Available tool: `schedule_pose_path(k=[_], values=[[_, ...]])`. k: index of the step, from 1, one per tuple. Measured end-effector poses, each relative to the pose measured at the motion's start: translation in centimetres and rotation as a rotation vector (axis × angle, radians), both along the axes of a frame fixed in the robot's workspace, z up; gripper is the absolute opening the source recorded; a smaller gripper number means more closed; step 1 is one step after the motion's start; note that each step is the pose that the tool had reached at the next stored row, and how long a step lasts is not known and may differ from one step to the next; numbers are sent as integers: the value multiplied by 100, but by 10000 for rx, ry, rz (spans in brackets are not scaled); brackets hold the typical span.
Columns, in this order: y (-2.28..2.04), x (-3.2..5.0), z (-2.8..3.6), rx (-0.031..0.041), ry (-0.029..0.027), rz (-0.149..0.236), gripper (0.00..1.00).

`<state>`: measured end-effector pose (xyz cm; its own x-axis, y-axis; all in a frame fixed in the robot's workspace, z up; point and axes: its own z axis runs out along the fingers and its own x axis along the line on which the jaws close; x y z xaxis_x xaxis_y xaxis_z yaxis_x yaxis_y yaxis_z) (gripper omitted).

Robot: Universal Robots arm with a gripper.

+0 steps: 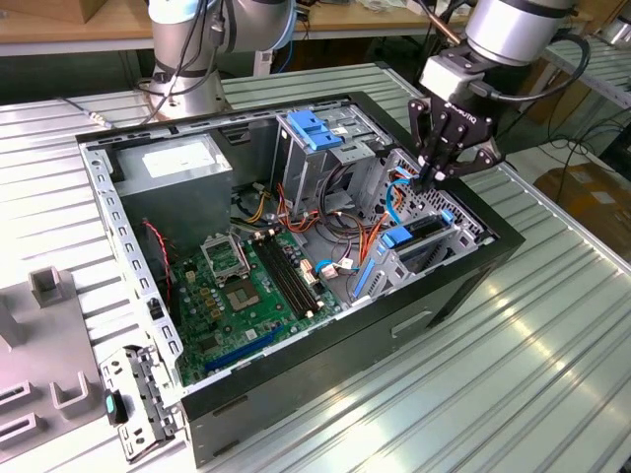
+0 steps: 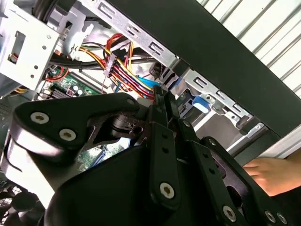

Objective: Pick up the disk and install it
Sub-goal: 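Insert the first disk wire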

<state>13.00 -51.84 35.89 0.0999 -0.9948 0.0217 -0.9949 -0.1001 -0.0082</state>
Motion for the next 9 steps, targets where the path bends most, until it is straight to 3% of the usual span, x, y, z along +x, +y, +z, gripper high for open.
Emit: schedule_pose_path(k=[4,9], values=[[-85,-14,-23,0,2,-37,16],[-98,-31,-51,-6,2,-334,16]])
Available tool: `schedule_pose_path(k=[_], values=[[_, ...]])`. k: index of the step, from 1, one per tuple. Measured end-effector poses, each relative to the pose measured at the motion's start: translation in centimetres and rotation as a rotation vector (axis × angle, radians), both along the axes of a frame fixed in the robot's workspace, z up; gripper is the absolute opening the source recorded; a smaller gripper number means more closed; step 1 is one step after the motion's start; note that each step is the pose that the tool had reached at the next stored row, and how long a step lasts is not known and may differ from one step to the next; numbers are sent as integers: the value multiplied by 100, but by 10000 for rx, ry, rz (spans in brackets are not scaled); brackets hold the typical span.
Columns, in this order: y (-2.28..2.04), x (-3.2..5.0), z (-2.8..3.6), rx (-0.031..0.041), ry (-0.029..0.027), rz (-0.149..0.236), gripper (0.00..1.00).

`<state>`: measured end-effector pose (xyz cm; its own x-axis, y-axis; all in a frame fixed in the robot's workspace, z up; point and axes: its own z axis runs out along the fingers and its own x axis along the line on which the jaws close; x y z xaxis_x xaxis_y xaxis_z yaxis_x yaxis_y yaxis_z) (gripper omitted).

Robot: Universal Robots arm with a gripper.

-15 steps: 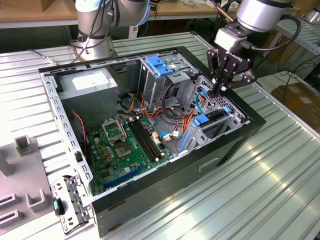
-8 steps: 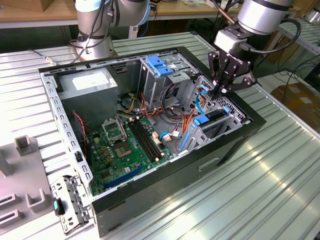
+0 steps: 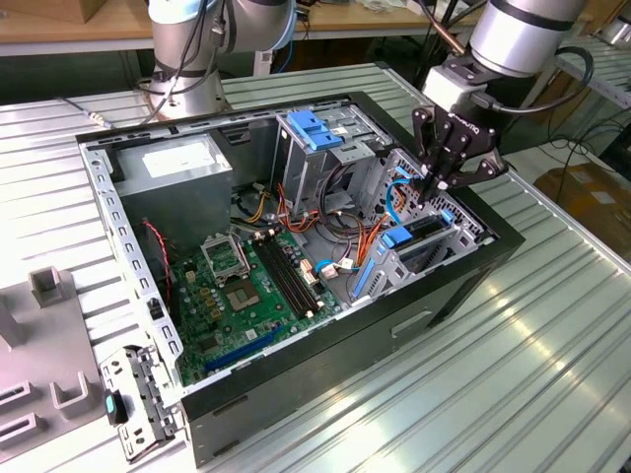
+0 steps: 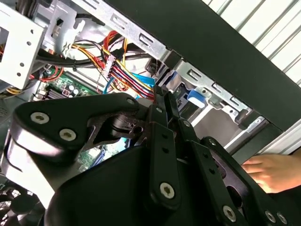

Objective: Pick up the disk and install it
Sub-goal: 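Insert the first disk wire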

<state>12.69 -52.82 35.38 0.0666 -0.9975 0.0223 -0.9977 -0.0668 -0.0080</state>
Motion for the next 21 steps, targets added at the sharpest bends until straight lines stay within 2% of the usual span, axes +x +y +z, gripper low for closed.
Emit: schedule_pose_path(k=[5,9,11,13,17,21], values=[[-33,-28,-8,1,0,2,16],[-129,-50,-21,2,0,2,16],[-136,-59,-35,0,-4,-22,16],[-137,-77,-37,0,-58,-22,16],[-137,-78,-43,-2,-61,-526,16],[-153,-78,-44,-2,-61,-576,16]])
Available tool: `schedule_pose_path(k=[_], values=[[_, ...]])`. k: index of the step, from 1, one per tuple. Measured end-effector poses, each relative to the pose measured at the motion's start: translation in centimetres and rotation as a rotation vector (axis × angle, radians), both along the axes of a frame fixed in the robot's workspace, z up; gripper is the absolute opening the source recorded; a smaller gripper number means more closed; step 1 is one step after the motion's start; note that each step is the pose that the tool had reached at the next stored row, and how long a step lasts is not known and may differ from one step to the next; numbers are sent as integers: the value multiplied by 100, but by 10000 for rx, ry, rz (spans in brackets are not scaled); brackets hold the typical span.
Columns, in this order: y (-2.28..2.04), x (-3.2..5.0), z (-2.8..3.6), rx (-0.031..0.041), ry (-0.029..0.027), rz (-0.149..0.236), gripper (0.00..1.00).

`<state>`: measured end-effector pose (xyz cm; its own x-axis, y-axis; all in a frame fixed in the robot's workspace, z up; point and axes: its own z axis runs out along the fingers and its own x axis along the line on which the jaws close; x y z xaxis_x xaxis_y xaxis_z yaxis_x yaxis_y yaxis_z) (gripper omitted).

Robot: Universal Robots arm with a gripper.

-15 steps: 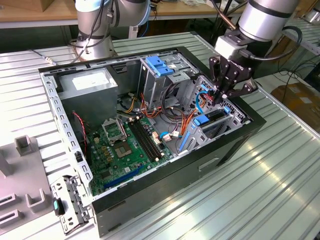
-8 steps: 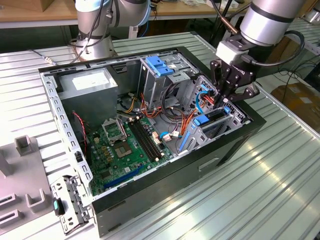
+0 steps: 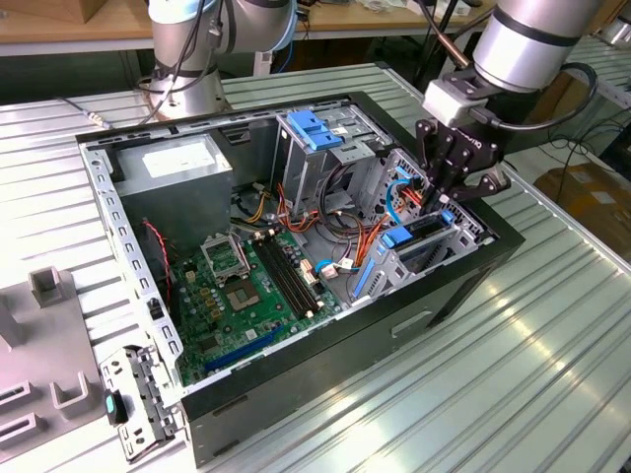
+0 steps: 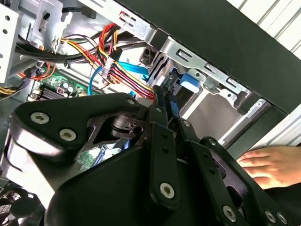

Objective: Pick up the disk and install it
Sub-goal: 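Insert the first disk wire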

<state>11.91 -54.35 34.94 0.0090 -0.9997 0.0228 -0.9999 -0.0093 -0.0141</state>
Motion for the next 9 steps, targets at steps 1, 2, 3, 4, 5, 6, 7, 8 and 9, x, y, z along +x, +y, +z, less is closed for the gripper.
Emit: schedule_pose_path(k=[1,2,3,4,5,6,7,8,9], values=[[-8,0,0,0,0,0,16],[-16,0,0,0,0,7,16],[-17,0,0,0,0,30,16],[-25,0,0,1,0,79,16],[-35,0,-1,2,0,86,16],[-55,0,0,0,0,88,16],[-63,0,-1,0,0,90,16],[-77,0,-2,1,0,91,16],[-85,-1,-2,6,0,94,16]])
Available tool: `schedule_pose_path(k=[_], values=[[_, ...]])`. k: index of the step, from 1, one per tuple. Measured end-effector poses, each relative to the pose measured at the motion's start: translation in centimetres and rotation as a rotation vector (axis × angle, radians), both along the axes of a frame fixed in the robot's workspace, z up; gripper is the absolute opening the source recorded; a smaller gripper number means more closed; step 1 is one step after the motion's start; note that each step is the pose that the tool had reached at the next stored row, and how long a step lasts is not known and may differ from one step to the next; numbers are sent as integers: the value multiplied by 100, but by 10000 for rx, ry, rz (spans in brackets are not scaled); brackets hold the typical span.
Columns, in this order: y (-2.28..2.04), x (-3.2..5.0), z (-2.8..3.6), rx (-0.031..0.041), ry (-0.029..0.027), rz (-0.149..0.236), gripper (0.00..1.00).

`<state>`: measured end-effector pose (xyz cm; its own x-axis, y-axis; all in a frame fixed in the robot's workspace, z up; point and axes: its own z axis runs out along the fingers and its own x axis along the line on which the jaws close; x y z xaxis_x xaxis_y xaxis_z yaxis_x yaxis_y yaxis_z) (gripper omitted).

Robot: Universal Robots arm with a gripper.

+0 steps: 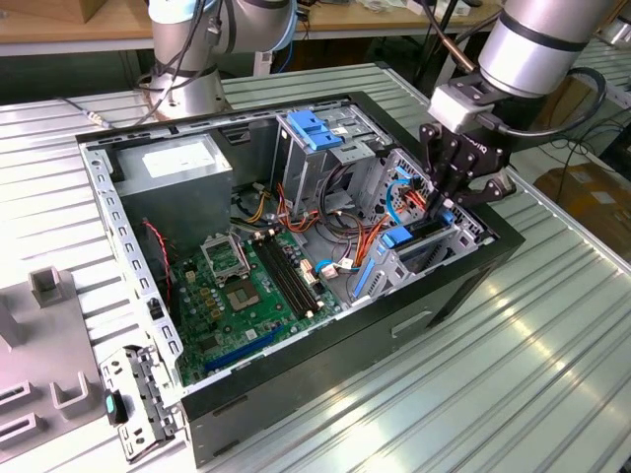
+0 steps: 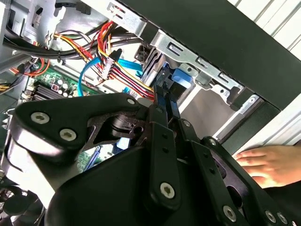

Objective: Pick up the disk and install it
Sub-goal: 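Insert the first disk wire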

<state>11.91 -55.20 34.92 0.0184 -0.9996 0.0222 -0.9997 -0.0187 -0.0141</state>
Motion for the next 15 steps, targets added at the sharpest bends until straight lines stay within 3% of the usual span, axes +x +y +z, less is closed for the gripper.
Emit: schedule_pose_path(k=[15], values=[[-1,-2,-56,19,0,7,16]])
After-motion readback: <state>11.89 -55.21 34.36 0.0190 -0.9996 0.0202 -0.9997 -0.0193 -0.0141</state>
